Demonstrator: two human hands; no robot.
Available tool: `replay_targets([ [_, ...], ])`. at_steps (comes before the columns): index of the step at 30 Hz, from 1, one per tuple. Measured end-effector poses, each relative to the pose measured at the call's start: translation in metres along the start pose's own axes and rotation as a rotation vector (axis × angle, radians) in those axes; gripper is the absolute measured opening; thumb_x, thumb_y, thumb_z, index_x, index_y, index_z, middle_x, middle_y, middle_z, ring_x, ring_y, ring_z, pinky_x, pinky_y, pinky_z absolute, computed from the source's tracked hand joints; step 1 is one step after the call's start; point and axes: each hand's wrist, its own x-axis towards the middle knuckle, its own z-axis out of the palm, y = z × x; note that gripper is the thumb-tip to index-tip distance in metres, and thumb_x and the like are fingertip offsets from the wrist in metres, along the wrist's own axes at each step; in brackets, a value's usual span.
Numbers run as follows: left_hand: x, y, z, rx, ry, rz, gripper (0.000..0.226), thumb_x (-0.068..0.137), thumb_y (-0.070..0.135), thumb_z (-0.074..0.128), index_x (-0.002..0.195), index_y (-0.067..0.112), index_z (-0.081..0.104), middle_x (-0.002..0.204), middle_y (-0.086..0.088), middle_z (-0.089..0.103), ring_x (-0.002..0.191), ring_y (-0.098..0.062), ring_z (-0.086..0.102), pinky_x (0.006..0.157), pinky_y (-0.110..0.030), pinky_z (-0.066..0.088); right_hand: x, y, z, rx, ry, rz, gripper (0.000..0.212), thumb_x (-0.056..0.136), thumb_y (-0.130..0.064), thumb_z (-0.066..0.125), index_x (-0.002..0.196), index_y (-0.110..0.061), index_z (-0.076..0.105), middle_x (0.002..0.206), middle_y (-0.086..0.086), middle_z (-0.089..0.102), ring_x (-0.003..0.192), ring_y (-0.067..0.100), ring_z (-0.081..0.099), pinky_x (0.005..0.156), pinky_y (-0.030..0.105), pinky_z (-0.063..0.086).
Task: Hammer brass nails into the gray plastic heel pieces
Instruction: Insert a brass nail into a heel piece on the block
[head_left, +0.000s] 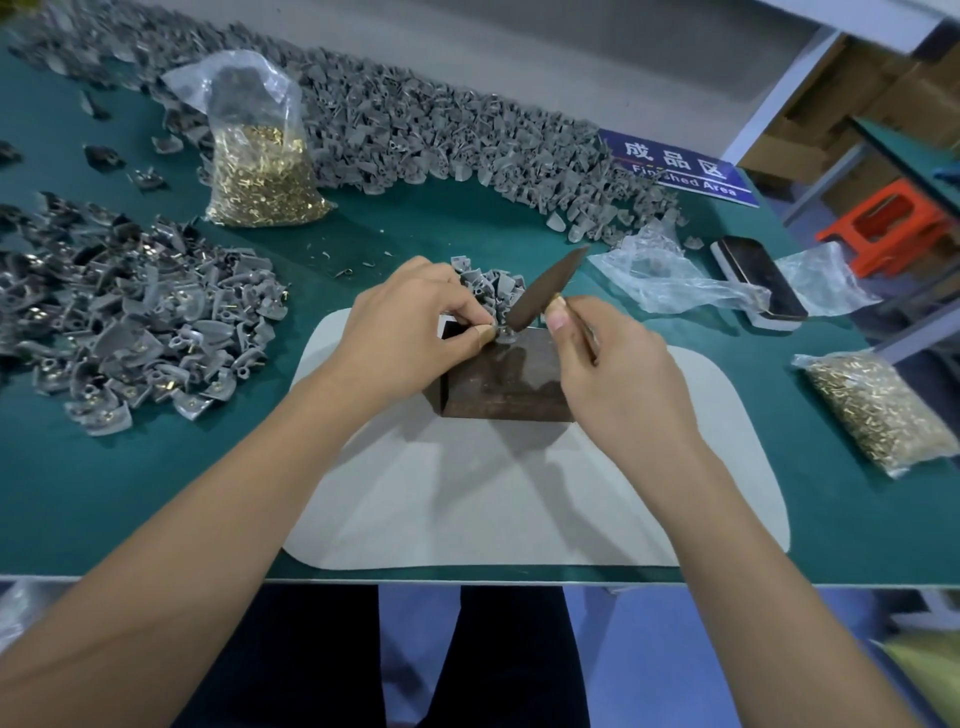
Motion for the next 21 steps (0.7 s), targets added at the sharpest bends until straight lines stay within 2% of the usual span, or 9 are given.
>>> replay_targets([
  [6,0.0001,0.0006,-0.0005,-0.02,-0.013,-0.005,0.003,0.086,0.038,0.077,0.084,0.039,0.075,0.084,0.014,0.061,0.093,-0.004,0.047,0.075,-0.036,0.045,-0.0024,0.0022,-0.0009,0.021,0.027,-0.023,0.028,0.107,-0.052,0.038,0.105,-0.033,0.057,0.072,-0.006,0.06,0.072,0.026,0.056,0.059,0.039,0.041],
  [9,-0.0003,0.001,-0.0015,-0.019,-0.022,-0.013,0.002,0.086,0.039,0.077,0.085,0.038,0.076,0.084,0.014,0.061,0.093,-0.005,0.048,0.076,-0.036,0.045,-0.0015,0.0012,0.0005,0.026,0.008,-0.013,0.028,0.107,-0.052,0.038,0.099,-0.031,0.055,0.068,-0.005,0.056,0.071,0.026,0.053,0.058,0.038,0.036],
  [14,-0.0002,0.0024,-0.002,-0.005,-0.028,-0.019,0.003,0.087,0.039,0.076,0.085,0.04,0.075,0.087,0.013,0.062,0.096,-0.007,0.049,0.077,-0.036,0.044,-0.0019,-0.0002,0.0006,0.042,0.002,-0.038,0.03,0.107,-0.053,0.038,0.094,-0.031,0.053,0.064,-0.004,0.052,0.066,0.023,0.052,0.054,0.038,0.035],
  [21,0.0007,0.0018,-0.0029,0.015,-0.036,-0.007,0.006,0.089,0.039,0.075,0.085,0.044,0.072,0.086,0.014,0.06,0.096,-0.008,0.048,0.074,-0.034,0.041,0.0005,-0.0018,-0.0016,0.024,-0.003,-0.036,0.029,0.107,-0.051,0.038,0.097,-0.029,0.055,0.069,-0.004,0.056,0.073,0.027,0.054,0.059,0.04,0.04],
])
